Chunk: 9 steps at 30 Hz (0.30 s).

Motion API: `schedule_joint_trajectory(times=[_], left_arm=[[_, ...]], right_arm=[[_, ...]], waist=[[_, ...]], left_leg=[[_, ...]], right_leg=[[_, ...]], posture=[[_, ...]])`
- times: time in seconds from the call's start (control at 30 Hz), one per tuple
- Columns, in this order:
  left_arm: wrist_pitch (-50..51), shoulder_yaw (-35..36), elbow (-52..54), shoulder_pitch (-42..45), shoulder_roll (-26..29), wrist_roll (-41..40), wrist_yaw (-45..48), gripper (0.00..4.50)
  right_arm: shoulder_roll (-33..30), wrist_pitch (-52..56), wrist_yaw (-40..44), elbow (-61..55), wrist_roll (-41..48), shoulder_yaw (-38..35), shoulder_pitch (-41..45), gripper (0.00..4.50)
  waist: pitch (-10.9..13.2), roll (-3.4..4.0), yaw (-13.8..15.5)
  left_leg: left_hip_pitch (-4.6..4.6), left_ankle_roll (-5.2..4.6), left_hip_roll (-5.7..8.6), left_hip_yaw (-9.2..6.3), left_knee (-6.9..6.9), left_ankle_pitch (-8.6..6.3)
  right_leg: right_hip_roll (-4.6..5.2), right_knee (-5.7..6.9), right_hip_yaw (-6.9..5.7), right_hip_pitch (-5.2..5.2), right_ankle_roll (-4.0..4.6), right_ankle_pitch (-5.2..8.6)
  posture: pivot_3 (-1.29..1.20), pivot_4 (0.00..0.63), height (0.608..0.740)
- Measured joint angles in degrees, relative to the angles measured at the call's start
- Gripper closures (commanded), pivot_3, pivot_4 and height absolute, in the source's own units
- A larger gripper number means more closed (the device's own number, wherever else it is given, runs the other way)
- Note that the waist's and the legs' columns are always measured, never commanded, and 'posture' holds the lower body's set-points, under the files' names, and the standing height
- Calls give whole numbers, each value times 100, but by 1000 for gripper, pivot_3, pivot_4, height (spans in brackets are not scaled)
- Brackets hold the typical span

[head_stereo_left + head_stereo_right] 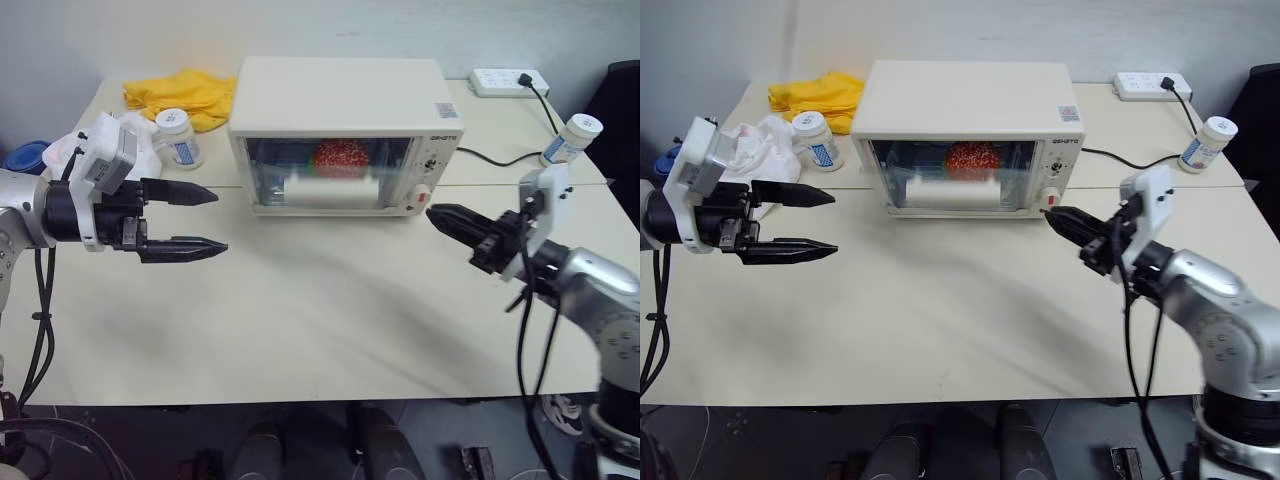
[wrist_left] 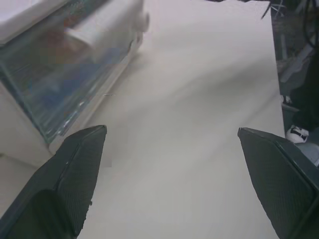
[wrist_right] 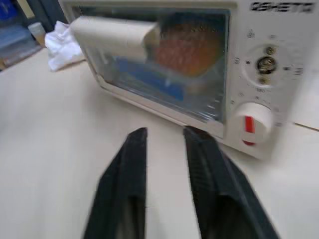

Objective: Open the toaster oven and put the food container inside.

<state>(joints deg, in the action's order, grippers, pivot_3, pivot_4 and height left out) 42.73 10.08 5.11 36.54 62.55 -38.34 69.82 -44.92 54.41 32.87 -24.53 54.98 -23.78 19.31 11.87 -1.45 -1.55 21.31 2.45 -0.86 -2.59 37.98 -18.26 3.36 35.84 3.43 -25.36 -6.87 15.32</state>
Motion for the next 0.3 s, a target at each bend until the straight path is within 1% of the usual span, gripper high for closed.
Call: schedule_joint_trajectory(times=[0.1,0.13,0.23,0.3], left_arm=[[-89,3,-145,39,1,54,50,0],[-127,4,-150,39,1,63,80,0],[-159,13,-153,39,3,70,101,0],[-159,18,-155,37,4,73,94,0]], right_arm=[[-484,169,378,29,300,-414,-110,1646],[-676,202,516,40,367,-536,-172,1219],[-891,220,693,69,521,-779,-181,315],[-903,215,714,69,544,-801,-180,315]], waist=[[0,0,-2],[0,0,-10],[0,0,-35],[0,0,-34]], left_leg=[[-1,-1,1,4,4,0],[-3,-1,0,5,4,0],[-10,-3,-3,9,4,1],[-11,-5,-4,8,4,2]], right_leg=[[2,1,2,0,-2,-1],[1,2,2,1,-2,-1],[-2,10,4,1,-2,-1],[-3,11,4,1,-1,-1]], posture=[[0,150,740],[0,150,740],[0,150,740],[0,150,740]])
